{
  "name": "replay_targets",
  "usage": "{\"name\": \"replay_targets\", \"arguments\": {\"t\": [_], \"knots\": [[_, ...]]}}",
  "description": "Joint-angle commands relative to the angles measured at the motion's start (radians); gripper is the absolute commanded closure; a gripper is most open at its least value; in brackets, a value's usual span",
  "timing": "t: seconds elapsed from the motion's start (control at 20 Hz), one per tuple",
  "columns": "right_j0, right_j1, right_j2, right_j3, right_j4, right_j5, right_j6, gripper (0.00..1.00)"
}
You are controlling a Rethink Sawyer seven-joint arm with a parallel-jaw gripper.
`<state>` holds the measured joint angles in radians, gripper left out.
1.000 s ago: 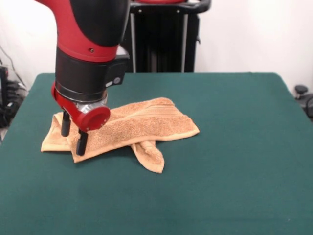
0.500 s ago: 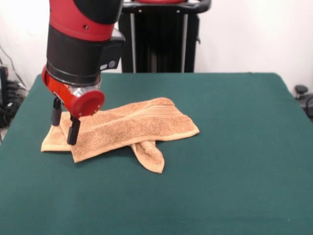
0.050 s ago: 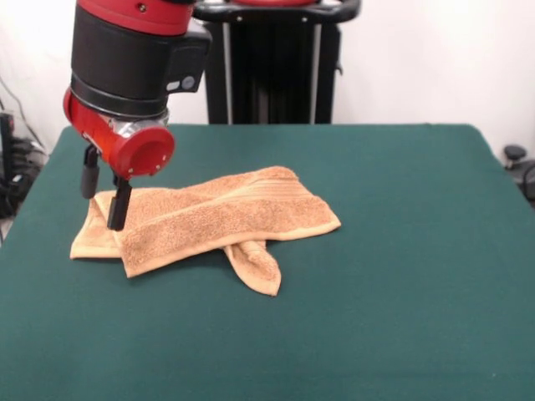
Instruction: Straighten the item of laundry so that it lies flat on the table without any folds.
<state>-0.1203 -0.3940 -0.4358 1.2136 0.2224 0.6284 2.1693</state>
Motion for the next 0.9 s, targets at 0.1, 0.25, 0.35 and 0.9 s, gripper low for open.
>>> {"name": "replay_targets", "arguments": {"t": [0.1,0.25,0.35,0.9], "knots": [[0.030,0.020,0.132,0.160,-0.020,0.074,0.068,0.00],[0.035,0.008,0.130,0.167,-0.018,0.095,0.072,0.00],[0.041,0.005,0.129,0.172,-0.015,0.098,0.079,0.00],[0.082,0.036,0.126,0.171,0.003,0.070,0.137,0.00]]}}
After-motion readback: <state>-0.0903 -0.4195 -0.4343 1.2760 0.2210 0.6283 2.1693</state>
